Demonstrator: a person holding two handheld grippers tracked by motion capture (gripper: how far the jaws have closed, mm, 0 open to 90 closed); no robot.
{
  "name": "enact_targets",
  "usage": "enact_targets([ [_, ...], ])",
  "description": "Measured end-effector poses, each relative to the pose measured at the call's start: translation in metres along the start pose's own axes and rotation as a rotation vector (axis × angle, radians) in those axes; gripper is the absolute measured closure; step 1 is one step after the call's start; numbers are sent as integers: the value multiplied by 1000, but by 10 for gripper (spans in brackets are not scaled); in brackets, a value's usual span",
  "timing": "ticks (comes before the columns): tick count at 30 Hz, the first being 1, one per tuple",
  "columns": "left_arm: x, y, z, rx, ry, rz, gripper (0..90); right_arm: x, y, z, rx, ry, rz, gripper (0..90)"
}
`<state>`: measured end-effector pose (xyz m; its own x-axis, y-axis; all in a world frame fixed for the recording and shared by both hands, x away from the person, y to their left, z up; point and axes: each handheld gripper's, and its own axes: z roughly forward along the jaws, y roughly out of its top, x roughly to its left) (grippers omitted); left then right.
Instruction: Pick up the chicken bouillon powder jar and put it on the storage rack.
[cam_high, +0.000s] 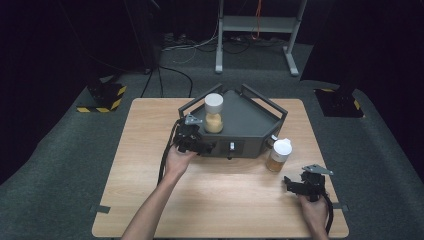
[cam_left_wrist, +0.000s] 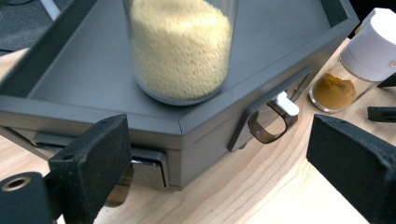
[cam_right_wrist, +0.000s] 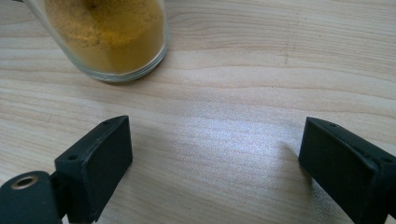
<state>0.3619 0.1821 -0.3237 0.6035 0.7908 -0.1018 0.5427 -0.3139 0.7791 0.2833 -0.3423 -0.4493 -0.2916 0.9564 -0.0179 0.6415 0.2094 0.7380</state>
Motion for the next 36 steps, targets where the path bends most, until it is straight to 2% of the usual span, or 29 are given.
enact_targets([
  [8, -1, -11, 5, 15, 3, 7, 66, 0, 0, 0, 0, 0, 1, 93],
  [21, -1, -34, 13, 23, 2, -25, 66, 0, 0, 0, 0, -1, 1, 92],
  [23, -4, -38, 13, 15, 16, -21, 73, 0, 0, 0, 0, -1, 1, 92],
  [30, -5, -47, 19, 28, 10, -8, 73, 0, 0, 0, 0, -1, 1, 92],
  [36, -5, -55, 23, 29, 6, -21, 72, 0, 0, 0, 0, -1, 1, 92],
])
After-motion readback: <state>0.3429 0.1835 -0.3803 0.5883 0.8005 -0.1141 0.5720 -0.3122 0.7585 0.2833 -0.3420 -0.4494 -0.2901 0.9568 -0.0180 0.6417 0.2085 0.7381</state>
